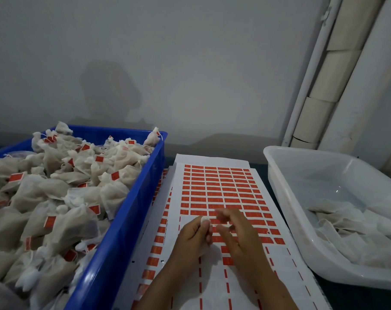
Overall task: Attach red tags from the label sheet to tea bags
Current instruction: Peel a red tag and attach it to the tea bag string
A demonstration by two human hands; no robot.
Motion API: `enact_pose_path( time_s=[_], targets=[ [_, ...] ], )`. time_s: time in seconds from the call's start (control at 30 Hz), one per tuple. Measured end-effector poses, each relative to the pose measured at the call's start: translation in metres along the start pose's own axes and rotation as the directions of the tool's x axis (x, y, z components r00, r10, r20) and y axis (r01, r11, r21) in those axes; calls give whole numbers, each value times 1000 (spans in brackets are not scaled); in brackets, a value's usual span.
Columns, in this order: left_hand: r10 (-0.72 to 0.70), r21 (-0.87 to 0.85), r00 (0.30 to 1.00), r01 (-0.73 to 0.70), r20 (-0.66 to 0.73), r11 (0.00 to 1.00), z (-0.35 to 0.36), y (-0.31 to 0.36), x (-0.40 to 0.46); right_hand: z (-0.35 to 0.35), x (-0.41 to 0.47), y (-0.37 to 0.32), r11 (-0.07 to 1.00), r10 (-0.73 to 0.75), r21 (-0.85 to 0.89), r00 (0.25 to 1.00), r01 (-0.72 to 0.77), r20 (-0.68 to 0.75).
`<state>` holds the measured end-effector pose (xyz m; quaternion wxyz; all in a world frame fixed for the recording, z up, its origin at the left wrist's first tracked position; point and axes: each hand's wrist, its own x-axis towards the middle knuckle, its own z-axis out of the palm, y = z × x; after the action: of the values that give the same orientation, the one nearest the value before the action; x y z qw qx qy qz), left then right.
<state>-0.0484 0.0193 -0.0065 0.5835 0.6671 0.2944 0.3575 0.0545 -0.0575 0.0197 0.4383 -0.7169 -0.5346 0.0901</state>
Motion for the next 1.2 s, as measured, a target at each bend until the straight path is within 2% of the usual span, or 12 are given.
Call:
enact_pose_path(
  time_s=[0.07,0.33,0.53,0.73,0.8,0.97,1.1,1.2],
  targets=[
    [-22,1,1000,22,-4,1000,0,-2,-1,3,-4,-1,996,-54,-73,996,59,75],
    [3,118,1000,-4,16,993,0,3,-2,-2,-3,3,931,-237,-303,968,203,-80],
    [48,89,998,-52,47,995,1,11,-4,-1,-2,1,943,-254,-252,961,220,-113],
    [105,110,994,-105,3,988,3,10,-4,0,-1,1,955,-229,-231,957,186,-178],
    [130,117,991,-127,-18,985,3,9,-3,-1,-1,2,969,-171,-209,966,130,-193],
    [188,215,982,-189,25,958,0,8,-2,-6,0,3,982,-85,-187,967,40,-240],
    [224,242,975,-219,9,945,-2,7,-1,-6,1,3,986,-63,-168,967,21,-247],
    [218,255,976,-209,-5,944,-6,5,1,-3,1,6,988,-49,-151,979,19,-199]
  ],
)
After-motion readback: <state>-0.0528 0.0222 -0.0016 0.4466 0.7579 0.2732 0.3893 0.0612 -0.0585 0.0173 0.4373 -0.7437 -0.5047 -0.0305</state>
